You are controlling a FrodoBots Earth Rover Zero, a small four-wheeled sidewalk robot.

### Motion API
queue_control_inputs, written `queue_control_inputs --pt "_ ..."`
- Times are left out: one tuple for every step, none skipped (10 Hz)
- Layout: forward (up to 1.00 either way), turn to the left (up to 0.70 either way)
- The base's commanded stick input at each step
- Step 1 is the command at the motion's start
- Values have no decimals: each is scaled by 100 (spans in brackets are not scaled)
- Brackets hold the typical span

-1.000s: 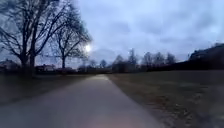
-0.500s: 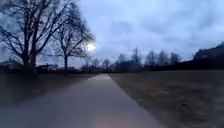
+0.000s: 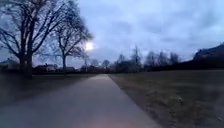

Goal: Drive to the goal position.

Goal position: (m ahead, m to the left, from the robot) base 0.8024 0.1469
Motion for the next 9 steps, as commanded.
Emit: queue_control_inputs --pt "100 4" --pt "100 4" --pt "100 4" --pt "100 4" --pt "100 4" --pt "100 4" --pt "100 4" --pt "100 4" --pt "100 17"
